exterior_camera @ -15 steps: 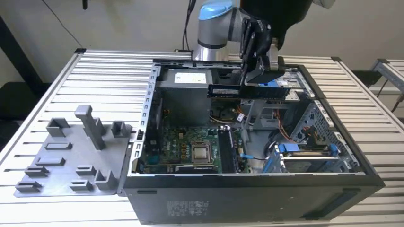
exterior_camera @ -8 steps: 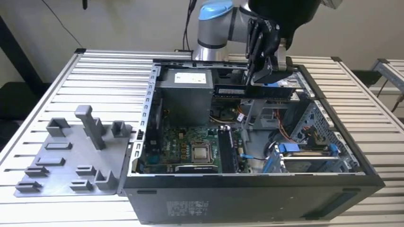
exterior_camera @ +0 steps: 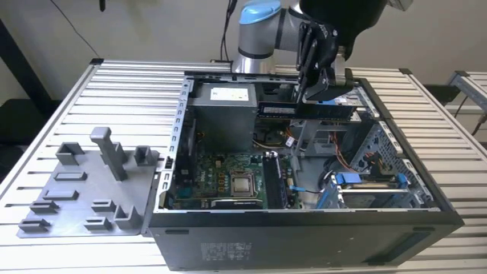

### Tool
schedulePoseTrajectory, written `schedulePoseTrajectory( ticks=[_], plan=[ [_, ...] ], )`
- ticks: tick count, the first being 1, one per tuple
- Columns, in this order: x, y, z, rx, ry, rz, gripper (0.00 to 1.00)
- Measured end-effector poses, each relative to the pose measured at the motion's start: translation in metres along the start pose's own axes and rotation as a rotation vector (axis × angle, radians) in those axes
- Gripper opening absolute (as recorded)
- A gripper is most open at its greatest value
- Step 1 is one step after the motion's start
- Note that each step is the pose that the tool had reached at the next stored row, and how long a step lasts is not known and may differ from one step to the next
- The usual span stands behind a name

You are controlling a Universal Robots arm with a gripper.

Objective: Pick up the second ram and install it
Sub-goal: 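Pick up the second ram and move it above second insertion slot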

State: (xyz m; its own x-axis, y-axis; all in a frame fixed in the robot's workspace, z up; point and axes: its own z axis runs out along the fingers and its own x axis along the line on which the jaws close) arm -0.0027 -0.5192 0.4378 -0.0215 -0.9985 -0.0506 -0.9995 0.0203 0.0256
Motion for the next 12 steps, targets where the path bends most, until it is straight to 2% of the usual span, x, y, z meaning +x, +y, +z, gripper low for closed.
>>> schedulePoseTrajectory(
  ticks=[5,12],
  plan=[
    [-0.002,-0.0001,0.0002,0.0,0.0,0.0,0.14],
    [-0.0131,0.0002,0.0009,0.0,-0.0001,0.0,0.14]
  ],
)
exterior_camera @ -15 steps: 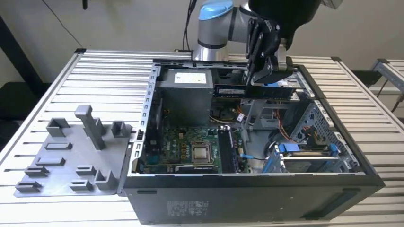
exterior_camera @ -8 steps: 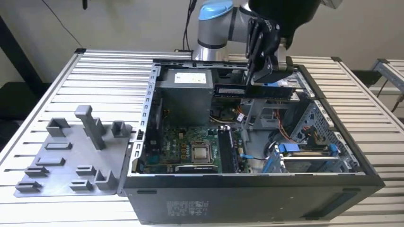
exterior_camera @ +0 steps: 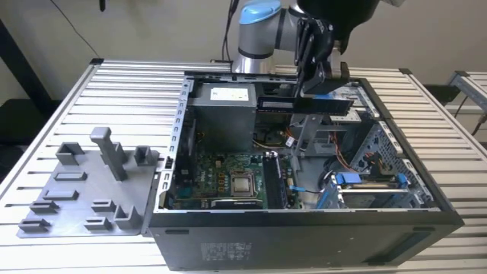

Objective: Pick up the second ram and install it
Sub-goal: 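Pick up the second ram and move it above second insertion slot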

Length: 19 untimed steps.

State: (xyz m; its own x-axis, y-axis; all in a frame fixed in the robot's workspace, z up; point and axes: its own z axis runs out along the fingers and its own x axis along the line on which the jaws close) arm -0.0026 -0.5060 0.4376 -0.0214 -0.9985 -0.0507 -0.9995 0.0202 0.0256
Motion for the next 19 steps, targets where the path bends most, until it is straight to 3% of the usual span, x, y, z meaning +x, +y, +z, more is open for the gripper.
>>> schedulePoseTrajectory(
  ticks=[11,19],
  plan=[
    [-0.0191,0.0004,0.0013,-0.0001,-0.0021,0.0,0.14],
    [-0.0399,0.0008,0.0033,-0.0003,-0.0157,0.0,0.14]
  ],
)
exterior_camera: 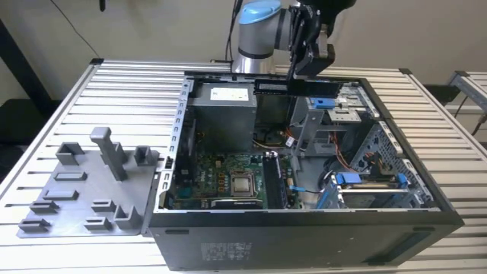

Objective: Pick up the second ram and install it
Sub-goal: 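Pick up the second ram and move it above second insertion slot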

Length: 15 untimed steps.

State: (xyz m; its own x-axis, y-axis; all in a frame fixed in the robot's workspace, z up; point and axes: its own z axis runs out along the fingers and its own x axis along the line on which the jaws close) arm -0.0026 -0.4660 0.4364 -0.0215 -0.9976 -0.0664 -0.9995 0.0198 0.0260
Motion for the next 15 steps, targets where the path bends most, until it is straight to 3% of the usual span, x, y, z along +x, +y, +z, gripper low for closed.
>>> schedulePoseTrajectory(
  ticks=[8,15],
  plan=[
    [-0.0184,-0.0004,0.0024,-0.0004,-0.0175,-0.001,0.14],
    [-0.0238,-0.0032,0.0033,-0.0007,-0.0216,-0.003,0.14]
  ],
)
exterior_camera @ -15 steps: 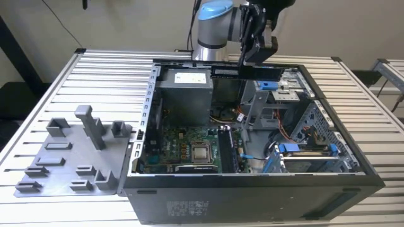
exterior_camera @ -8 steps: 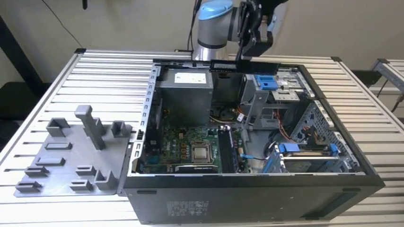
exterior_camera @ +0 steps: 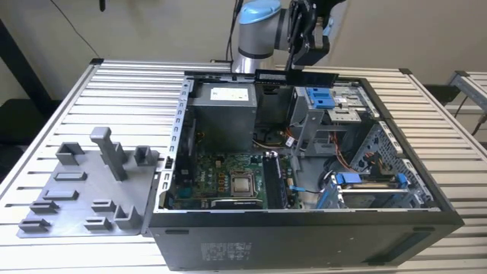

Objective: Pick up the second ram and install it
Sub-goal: 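Pick up the second ram and move it above second insertion slot, then insert the second ram into the second slot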

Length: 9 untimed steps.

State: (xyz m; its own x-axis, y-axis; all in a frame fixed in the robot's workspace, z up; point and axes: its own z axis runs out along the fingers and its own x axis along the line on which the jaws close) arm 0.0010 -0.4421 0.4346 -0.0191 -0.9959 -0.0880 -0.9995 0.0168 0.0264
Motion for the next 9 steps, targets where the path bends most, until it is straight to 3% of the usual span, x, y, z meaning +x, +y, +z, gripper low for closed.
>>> schedulePoseTrajectory(
  ticks=[9],
  plan=[
    [-0.0003,0.0,0.0001,0.0,-0.0001,0.0,0.14]
  ],
)
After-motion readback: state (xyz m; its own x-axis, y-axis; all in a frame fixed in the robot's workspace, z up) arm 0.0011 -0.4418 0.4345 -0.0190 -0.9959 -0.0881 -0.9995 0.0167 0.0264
